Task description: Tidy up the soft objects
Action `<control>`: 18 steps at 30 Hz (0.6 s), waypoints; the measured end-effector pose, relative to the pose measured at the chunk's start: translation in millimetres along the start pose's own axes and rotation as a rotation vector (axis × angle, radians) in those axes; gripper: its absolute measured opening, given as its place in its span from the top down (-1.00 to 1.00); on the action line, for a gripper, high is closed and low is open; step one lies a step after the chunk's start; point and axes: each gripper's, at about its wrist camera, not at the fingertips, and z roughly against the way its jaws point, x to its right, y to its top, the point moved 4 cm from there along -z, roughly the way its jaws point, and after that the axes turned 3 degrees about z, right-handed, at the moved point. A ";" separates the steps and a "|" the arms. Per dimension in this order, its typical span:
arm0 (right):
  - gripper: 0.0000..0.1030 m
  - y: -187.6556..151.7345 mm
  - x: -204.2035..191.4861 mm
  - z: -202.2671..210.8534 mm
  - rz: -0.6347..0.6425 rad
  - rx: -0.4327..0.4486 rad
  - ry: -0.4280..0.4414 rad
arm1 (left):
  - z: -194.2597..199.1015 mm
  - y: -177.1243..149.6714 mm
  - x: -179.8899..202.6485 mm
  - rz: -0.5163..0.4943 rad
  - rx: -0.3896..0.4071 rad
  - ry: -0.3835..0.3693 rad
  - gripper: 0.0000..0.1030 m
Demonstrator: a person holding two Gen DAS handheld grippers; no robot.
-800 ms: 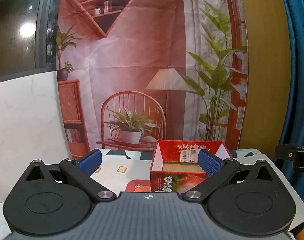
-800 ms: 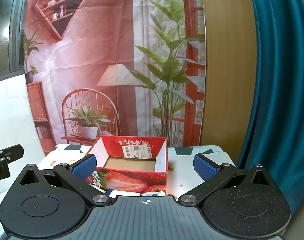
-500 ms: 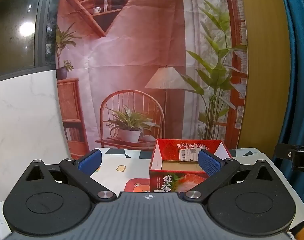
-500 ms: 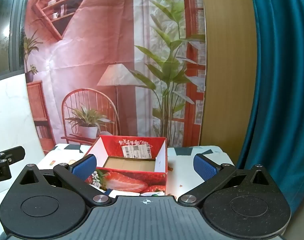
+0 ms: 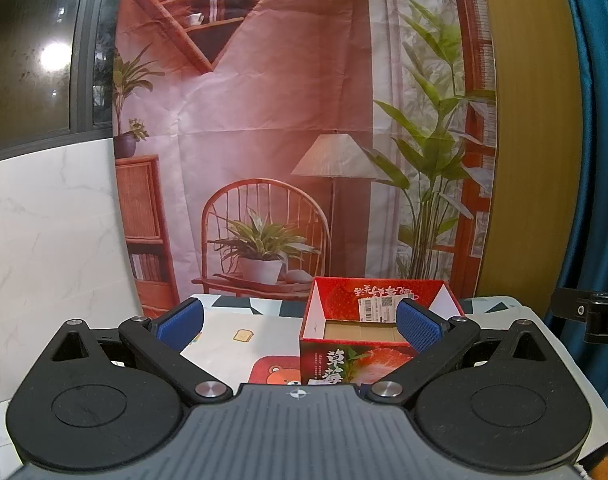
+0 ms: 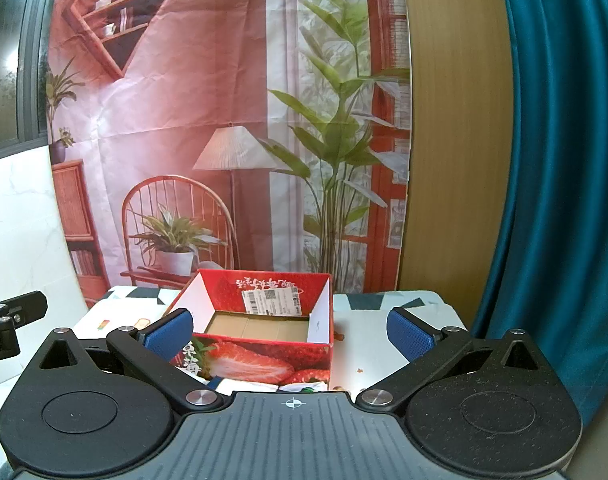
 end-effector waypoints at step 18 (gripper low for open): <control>-0.99 -0.5 1.5 0.0 0.002 0.000 0.001 | 0.7 1.1 -0.3 0.000 0.001 0.002 -1.00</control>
